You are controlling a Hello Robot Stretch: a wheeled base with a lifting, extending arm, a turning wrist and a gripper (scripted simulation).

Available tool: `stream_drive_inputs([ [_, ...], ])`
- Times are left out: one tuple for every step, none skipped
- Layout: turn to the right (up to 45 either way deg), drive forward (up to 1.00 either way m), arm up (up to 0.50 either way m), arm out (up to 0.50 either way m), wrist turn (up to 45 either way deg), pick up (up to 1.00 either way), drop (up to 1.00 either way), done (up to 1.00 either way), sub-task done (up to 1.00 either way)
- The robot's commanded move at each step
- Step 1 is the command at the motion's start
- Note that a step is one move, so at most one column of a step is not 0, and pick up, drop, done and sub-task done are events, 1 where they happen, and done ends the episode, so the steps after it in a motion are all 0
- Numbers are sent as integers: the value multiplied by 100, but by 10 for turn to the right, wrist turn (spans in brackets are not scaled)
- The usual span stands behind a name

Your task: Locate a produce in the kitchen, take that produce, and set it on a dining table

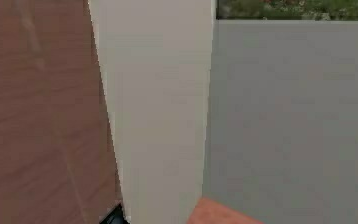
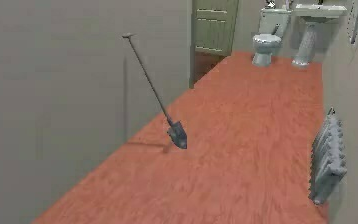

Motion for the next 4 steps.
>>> stream_drive_inputs([
  [450, 0, 0, 0, 0, 0, 0, 0, 0],
  [450, 0, 0, 0, 0, 0, 0, 0, 0],
  [270, 0, 0, 0, 0, 0, 0, 0, 0],
  [0, 5, 0, 0, 0, 0, 0, 0, 0],
])
